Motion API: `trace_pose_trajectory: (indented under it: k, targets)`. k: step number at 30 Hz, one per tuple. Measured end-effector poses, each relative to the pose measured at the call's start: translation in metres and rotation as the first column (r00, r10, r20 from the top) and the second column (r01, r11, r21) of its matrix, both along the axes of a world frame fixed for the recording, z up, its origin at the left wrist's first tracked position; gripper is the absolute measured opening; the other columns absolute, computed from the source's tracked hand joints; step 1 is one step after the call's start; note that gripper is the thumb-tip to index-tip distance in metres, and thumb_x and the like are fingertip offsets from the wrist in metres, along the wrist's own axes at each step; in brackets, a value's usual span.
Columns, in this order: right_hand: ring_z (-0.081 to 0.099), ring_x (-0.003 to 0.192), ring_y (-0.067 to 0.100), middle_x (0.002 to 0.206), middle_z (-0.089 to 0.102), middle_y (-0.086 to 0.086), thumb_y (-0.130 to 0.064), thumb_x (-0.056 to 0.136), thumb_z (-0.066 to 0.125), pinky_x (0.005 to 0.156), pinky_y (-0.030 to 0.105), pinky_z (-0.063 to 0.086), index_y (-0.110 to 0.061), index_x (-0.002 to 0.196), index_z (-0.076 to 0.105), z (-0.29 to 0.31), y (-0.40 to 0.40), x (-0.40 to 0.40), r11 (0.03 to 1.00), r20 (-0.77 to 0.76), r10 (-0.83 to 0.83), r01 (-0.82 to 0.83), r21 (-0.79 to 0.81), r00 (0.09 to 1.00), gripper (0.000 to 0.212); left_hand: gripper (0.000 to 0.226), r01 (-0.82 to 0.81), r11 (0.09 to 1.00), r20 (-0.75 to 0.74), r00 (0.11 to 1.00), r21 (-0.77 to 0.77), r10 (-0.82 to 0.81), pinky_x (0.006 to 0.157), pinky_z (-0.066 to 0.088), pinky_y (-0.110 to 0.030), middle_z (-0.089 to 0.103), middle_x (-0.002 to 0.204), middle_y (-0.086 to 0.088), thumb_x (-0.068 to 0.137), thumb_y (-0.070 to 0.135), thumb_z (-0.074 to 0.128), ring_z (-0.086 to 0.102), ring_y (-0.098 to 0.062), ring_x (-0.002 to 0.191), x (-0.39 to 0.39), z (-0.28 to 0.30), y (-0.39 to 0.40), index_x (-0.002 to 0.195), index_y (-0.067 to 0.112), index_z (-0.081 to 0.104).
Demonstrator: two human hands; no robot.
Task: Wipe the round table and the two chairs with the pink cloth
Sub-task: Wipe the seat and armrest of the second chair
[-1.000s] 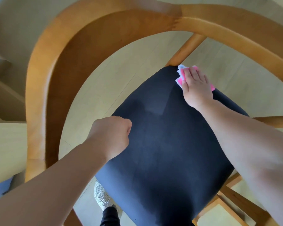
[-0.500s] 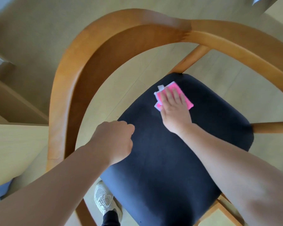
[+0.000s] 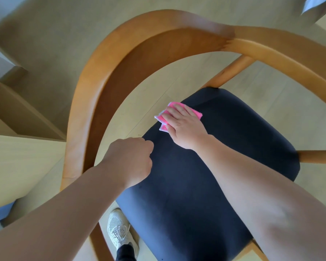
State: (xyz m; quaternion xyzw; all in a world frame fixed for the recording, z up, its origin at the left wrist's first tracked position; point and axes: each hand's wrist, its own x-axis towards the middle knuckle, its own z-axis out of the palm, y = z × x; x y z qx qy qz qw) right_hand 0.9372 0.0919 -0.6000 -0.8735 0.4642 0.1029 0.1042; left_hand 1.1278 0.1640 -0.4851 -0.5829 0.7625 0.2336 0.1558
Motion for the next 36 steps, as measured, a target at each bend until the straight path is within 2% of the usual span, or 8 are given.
trace_pose_trajectory:
  k: [3, 7, 11, 15, 20, 24, 29, 36]
  targets:
    - [0.022, 0.142, 0.022, 0.145, 0.041, -0.002, -0.036, 0.099, 0.014, 0.119, 0.040, 0.013, -0.026, 0.143, 0.036, 0.002, -0.020, -0.009, 0.999, -0.014, -0.044, 0.044, -0.004, 0.999, 0.050, 0.022, -0.016, 1.000, -0.007, 1.000, -0.009, 0.016, 0.069, 0.048, -0.026, 0.063, 0.101, 0.005, 0.094, 0.020, 0.041, 0.059, -0.017, 0.079, 0.000, -0.002, 0.002, 0.107, 0.027, 0.057]
    - [0.017, 0.145, 0.024, 0.151, 0.034, 0.005, -0.033, 0.101, 0.015, 0.118, 0.042, 0.016, -0.023, 0.146, 0.029, 0.000, -0.049, -0.061, 0.955, -0.001, -0.296, 0.296, -0.038, 0.955, 0.048, 0.022, -0.025, 1.000, -0.009, 1.000, -0.010, 0.025, 0.068, 0.048, -0.025, 0.063, 0.099, 0.006, 0.094, 0.020, 0.041, 0.058, -0.016, 0.077, -0.002, -0.002, 0.004, 0.107, 0.028, 0.057]
    - [0.005, 0.147, 0.023, 0.160, 0.014, 0.006, -0.034, 0.102, 0.016, 0.119, 0.041, 0.010, -0.019, 0.151, 0.014, -0.003, -0.045, -0.085, 0.920, -0.046, -0.391, 0.391, -0.001, 0.919, 0.052, 0.022, -0.037, 0.999, -0.015, 0.999, -0.010, 0.037, 0.071, 0.051, -0.027, 0.063, 0.098, 0.005, 0.094, 0.019, 0.041, 0.058, -0.016, 0.077, -0.004, -0.001, 0.003, 0.106, 0.027, 0.057]
    - [-0.004, 0.148, 0.027, 0.161, 0.008, 0.008, -0.035, 0.102, 0.014, 0.120, 0.043, 0.001, -0.020, 0.154, 0.006, -0.007, -0.027, -0.067, 0.887, -0.050, -0.462, 0.462, -0.013, 0.886, 0.055, 0.022, 0.008, 1.000, -0.010, 1.000, -0.014, -0.008, 0.070, 0.050, -0.028, 0.064, 0.097, 0.004, 0.093, 0.018, 0.041, 0.057, -0.016, 0.076, -0.007, 0.002, 0.006, 0.105, 0.025, 0.057]
    - [-0.005, 0.148, 0.029, 0.161, 0.006, 0.006, -0.037, 0.101, 0.015, 0.120, 0.044, -0.001, -0.019, 0.153, 0.005, -0.010, 0.022, -0.047, 0.909, -0.031, -0.417, 0.417, 0.005, 0.908, 0.056, 0.024, 0.059, 0.998, 0.019, 0.998, -0.009, -0.058, 0.065, 0.042, -0.027, 0.063, 0.099, 0.003, 0.092, 0.017, 0.040, 0.059, -0.019, 0.081, -0.004, 0.003, 0.008, 0.107, 0.025, 0.057]
    - [-0.001, 0.147, 0.030, 0.160, 0.007, 0.005, -0.037, 0.101, 0.017, 0.119, 0.044, -0.001, -0.020, 0.151, 0.007, -0.009, 0.068, -0.029, 0.927, -0.037, -0.372, 0.373, 0.026, 0.927, 0.054, 0.024, 0.088, 0.996, 0.024, 0.996, 0.005, -0.088, 0.072, 0.049, -0.032, 0.062, 0.098, 0.001, 0.091, 0.014, 0.040, 0.060, -0.022, 0.083, -0.003, 0.008, 0.011, 0.106, 0.023, 0.057]
    - [-0.013, 0.147, 0.025, 0.162, -0.006, 0.001, -0.043, 0.098, 0.002, 0.118, 0.039, -0.013, -0.023, 0.153, -0.002, -0.003, 0.110, -0.045, 0.954, -0.085, -0.284, 0.290, 0.070, 0.955, 0.059, 0.024, 0.135, 0.991, -0.006, 0.991, -0.004, -0.135, 0.073, 0.052, -0.035, 0.062, 0.095, 0.001, 0.090, 0.014, 0.040, 0.060, -0.021, 0.081, -0.002, 0.018, 0.023, 0.104, 0.022, 0.057]
    - [0.000, 0.146, 0.028, 0.160, 0.007, 0.001, -0.030, 0.102, 0.026, 0.119, 0.043, 0.004, -0.022, 0.152, 0.012, 0.001, 0.196, -0.062, 0.876, -0.041, -0.478, 0.480, 0.057, 0.877, 0.052, 0.026, 0.238, 0.971, -0.033, 0.971, 0.012, -0.238, 0.077, 0.051, -0.036, 0.063, 0.101, 0.002, 0.090, 0.015, 0.039, 0.061, -0.023, 0.086, -0.016, 0.032, 0.051, 0.107, 0.020, 0.057]
